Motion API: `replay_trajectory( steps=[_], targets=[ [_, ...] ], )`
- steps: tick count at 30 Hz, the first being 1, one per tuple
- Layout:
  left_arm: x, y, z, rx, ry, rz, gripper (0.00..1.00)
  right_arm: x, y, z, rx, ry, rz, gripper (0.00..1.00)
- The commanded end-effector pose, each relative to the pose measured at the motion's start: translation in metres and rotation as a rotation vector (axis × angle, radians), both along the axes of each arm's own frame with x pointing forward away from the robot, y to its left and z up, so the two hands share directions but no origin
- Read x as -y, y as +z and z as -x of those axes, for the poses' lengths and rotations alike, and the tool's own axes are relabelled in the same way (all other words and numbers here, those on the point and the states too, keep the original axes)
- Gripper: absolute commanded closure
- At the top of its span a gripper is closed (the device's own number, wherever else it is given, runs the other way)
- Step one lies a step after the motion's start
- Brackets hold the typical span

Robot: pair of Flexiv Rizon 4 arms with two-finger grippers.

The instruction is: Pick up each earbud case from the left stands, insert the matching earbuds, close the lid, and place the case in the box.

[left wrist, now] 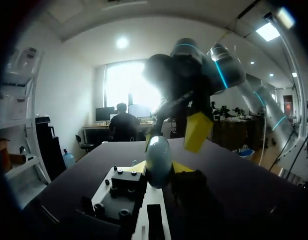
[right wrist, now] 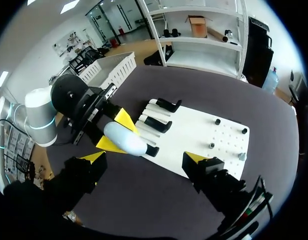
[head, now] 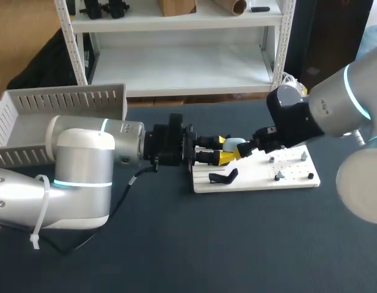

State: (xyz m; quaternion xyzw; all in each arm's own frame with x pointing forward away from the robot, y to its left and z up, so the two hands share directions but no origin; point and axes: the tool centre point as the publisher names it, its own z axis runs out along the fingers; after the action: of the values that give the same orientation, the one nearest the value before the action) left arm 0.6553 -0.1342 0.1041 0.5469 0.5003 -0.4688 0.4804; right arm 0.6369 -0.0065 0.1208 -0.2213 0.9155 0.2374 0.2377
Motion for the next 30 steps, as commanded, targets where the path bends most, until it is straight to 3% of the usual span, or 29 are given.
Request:
replay_trajectory(
  steps=[1, 17, 30],
  targets=[
    [0.000, -0.001, -0.001, 0.001, -0.004, 0.005, 1.00, -0.002, -0.002, -0.004, 0.002, -0.010, 0.005, 0.00],
    [0.000, -0.001, -0.001, 0.001, -0.004, 0.005, 1.00, -0.003, 0.000, -0.013, 0.010, -0.029, 0.016, 0.00],
    [0.000, -0.001, -0.001, 0.001, -0.004, 0.005, 1.00, -0.003, 0.016, -0.022, 0.036, -0.042, 0.016, 0.00]
  ],
)
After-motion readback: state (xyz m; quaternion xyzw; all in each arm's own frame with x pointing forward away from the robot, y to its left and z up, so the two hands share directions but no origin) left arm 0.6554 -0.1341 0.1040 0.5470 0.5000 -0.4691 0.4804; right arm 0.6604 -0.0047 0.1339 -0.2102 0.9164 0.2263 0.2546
